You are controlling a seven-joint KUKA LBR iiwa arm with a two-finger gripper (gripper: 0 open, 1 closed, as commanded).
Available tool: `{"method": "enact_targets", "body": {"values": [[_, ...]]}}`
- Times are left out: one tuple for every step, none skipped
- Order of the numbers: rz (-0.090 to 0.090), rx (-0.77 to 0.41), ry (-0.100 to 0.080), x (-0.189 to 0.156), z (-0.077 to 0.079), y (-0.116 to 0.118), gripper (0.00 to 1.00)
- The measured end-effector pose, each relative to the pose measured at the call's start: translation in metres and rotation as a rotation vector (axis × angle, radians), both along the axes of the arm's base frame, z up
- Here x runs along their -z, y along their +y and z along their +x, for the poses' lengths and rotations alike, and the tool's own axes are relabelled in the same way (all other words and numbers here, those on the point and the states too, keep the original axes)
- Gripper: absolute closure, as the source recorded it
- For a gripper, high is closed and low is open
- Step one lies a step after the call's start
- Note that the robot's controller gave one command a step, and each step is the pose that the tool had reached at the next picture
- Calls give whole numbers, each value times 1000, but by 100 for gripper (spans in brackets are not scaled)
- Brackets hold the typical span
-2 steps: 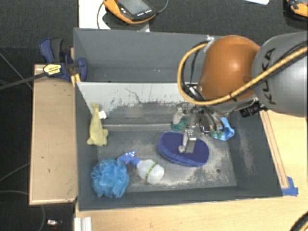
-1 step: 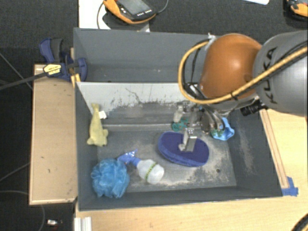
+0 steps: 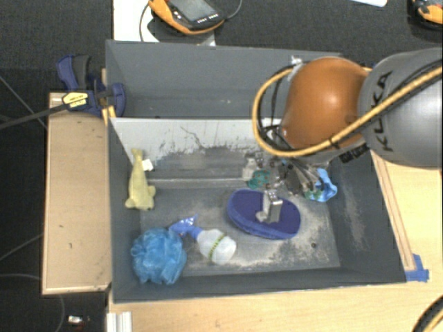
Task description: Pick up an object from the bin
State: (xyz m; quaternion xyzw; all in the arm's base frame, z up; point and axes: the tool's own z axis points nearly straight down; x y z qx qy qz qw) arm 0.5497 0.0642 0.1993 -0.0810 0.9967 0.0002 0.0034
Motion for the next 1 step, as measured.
{"method": "enact_targets", "body": {"values": [[-1,-168,2,22,-16,5,0]]}}
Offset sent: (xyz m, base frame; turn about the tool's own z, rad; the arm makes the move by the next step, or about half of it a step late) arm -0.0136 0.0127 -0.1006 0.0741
